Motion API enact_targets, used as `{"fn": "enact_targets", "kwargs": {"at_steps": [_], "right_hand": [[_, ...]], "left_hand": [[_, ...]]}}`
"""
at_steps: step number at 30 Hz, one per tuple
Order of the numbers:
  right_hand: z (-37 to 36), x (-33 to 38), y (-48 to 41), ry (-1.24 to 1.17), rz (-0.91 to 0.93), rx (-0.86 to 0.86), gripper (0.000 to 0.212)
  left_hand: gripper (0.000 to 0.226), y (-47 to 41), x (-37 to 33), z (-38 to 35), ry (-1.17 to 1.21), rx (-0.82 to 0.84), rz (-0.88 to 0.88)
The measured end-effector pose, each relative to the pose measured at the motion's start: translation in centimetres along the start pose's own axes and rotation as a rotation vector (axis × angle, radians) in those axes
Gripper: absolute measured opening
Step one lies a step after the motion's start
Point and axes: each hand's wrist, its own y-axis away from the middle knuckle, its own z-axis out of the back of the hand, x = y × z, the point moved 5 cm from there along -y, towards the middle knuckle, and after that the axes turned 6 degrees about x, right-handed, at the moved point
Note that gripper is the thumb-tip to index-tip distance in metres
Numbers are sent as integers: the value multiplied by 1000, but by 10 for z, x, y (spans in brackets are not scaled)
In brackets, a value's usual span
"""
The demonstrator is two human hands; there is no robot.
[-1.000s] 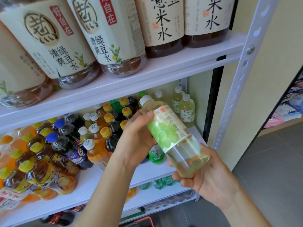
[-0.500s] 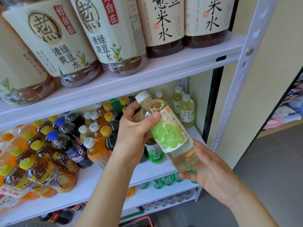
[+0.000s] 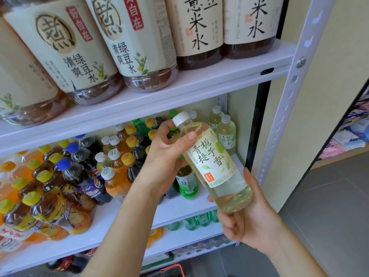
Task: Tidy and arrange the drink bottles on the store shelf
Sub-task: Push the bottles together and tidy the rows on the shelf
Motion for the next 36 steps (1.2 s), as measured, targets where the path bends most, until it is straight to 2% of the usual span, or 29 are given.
{"fn": "enact_targets", "kwargs": {"at_steps": [4, 6, 8, 10, 14, 17, 20, 25, 28, 31, 36], "right_hand": [[2, 10, 0, 122, 154, -82, 77], [3, 13, 2, 222, 233, -129, 66], [4, 15, 4, 255, 290, -150, 68], [2, 15, 6, 250, 316, -165, 72], [-4, 16, 10, 258, 293, -202, 65], [-8, 16, 11, 205, 248, -233, 61], [-6, 15, 13, 141, 212, -259, 72], [-12, 25, 22, 299, 227, -259, 77], [-18, 32, 28, 391, 269, -289, 72], [-23, 36, 30, 479, 267, -282, 77], [-21, 35, 26, 463, 254, -328, 76]], "left_hand": [[84, -1, -5, 1, -165, -81, -48], [72, -1, -6, 2, -219, -128, -76], [67, -2, -5, 5, -279, -185, -91], [64, -3, -3, 8, -335, -220, -77], [51, -7, 1, 16, -417, -214, -9], [38, -8, 4, 23, -350, -179, 17], [29, -8, 11, 27, -212, -72, 84], [20, -12, 29, 35, -144, -92, 181], [29, -11, 45, 39, -56, -165, 277], [40, -10, 53, 39, 12, -196, 337], [37, -11, 50, 41, 16, -211, 273]]}}
